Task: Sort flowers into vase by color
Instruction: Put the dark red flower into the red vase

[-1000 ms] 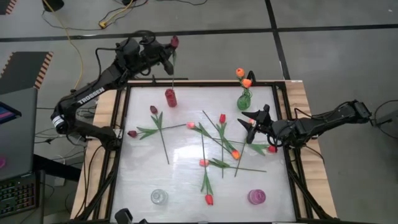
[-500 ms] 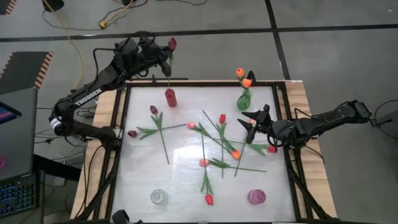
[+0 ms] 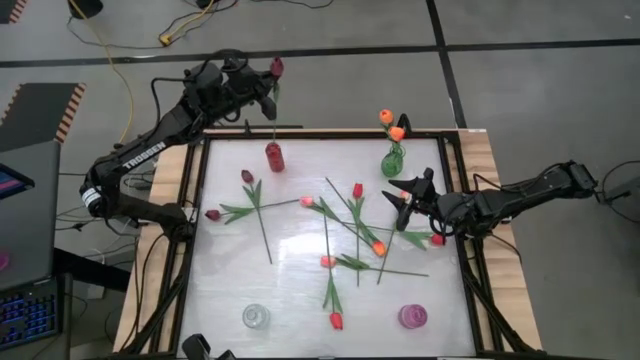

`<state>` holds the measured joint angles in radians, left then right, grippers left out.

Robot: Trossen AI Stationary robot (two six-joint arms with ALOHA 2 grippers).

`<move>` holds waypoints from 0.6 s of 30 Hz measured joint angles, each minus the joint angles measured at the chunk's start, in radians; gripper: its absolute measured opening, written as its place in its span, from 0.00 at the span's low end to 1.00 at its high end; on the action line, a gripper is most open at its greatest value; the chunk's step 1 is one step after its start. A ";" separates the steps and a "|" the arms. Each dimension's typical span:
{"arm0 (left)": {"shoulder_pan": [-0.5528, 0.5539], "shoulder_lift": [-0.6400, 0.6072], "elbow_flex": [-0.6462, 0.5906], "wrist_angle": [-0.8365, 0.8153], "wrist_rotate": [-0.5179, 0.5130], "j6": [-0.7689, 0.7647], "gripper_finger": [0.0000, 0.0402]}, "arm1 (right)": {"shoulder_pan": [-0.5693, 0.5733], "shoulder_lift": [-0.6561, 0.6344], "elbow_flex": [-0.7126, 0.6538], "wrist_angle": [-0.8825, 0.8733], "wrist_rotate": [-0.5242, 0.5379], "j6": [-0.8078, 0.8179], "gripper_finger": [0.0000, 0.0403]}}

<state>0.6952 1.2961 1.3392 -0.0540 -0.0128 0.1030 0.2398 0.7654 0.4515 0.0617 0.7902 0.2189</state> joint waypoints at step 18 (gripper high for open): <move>0.000 0.000 0.000 -0.046 0.000 -0.002 0.01 | 0.000 0.000 0.000 -0.002 -0.001 0.000 0.50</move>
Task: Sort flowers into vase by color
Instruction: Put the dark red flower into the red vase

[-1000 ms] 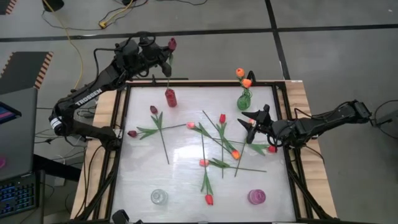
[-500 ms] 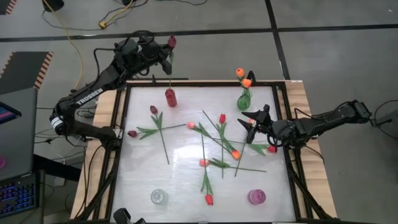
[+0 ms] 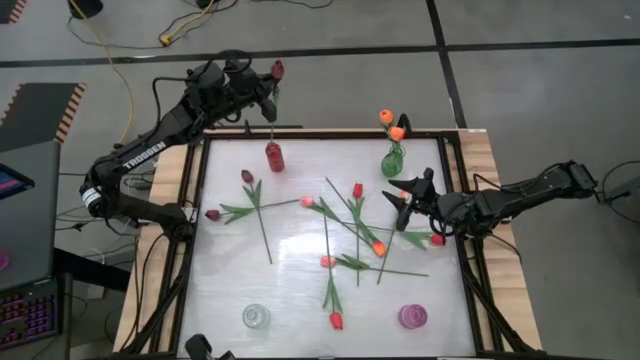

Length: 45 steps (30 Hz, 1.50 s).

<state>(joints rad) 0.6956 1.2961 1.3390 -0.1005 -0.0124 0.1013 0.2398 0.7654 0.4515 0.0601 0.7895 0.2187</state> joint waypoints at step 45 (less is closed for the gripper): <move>-0.006 0.052 0.000 -0.246 -0.026 -0.003 0.31 | 0.000 0.000 0.000 -0.002 0.000 -0.009 0.50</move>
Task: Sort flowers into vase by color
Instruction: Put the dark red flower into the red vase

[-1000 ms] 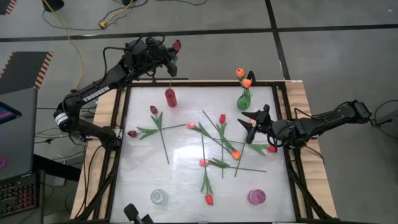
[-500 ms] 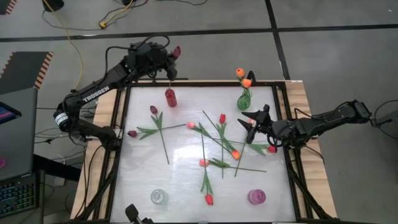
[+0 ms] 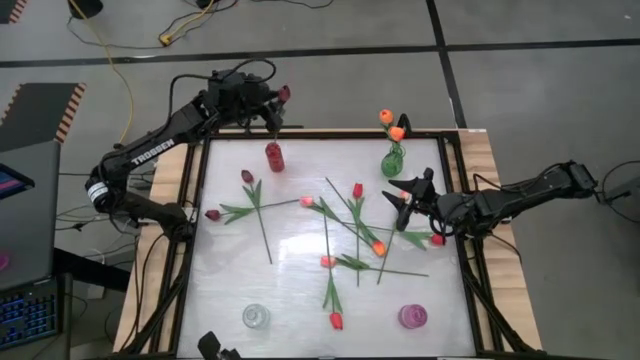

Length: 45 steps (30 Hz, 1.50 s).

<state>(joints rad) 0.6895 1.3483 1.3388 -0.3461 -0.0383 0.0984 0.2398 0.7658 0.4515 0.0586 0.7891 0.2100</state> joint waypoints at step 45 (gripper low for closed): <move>-0.171 -0.120 -0.089 -0.948 0.018 -0.222 0.40 | 0.000 0.000 0.000 0.000 -0.002 0.000 0.50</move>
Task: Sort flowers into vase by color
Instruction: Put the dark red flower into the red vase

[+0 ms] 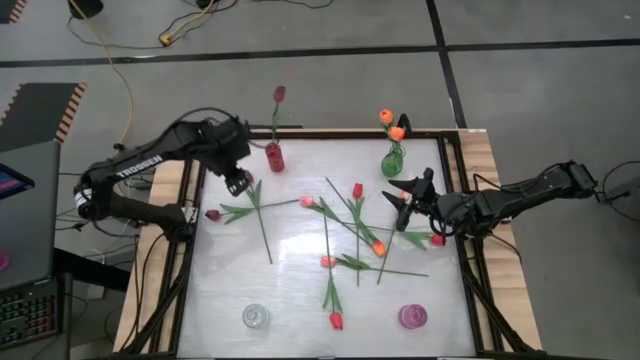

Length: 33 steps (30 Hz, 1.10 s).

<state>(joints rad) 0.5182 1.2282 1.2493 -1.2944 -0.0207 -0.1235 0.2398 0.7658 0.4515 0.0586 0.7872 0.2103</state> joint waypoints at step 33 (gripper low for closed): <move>-0.184 0.000 -0.579 0.433 -0.050 -0.110 0.40 | 0.000 0.000 0.000 0.000 0.000 0.000 0.50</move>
<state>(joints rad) 0.3340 1.2285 0.6705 -0.8617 -0.0711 -0.2338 0.2401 0.7655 0.4515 0.0589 0.7868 0.2104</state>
